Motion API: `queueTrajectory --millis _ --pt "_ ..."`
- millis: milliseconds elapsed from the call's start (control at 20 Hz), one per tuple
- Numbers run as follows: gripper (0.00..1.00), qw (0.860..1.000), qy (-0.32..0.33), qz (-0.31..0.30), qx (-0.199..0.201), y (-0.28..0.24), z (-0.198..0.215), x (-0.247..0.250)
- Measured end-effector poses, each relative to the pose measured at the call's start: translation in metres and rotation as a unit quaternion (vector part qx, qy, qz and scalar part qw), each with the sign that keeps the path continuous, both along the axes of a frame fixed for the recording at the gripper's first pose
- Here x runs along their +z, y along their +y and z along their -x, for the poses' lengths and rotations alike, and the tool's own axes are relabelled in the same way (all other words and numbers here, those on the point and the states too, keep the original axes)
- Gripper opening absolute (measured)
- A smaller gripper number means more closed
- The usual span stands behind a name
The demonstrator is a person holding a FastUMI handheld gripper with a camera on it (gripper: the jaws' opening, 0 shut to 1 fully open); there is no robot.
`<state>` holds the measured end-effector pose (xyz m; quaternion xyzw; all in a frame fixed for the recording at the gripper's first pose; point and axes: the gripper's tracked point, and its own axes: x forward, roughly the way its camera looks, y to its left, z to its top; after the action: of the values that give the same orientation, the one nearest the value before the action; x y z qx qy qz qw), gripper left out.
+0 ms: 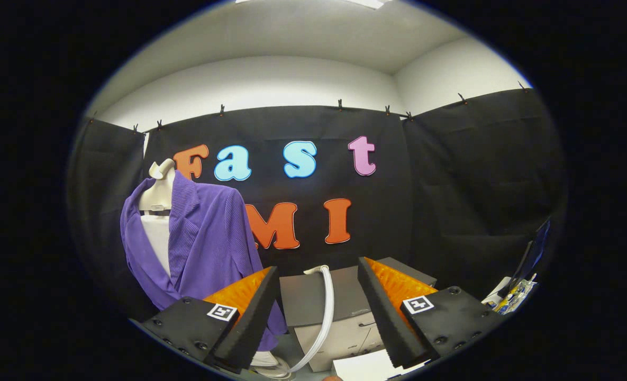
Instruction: Iron the clothes twice with a garment steamer, once on the left side and once on the right side.
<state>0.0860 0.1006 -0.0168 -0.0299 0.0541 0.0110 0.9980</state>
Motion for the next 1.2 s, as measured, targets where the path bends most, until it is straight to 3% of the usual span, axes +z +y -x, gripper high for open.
queueTrajectory --millis 200,450,850,1000,1200 --pt "0.98 0.999 0.037 -0.008 0.0 0.008 -0.072 -0.021" --pt "0.99 0.996 0.089 -0.014 -0.003 -0.013 -0.2 -0.071" --pt "0.99 0.978 0.208 -0.001 0.014 -0.039 -0.393 -0.18" --pt "0.99 0.968 0.252 0.005 0.016 -0.045 -0.441 -0.216" --pt "0.99 0.946 0.322 0.014 0.023 -0.046 -0.475 -0.267"
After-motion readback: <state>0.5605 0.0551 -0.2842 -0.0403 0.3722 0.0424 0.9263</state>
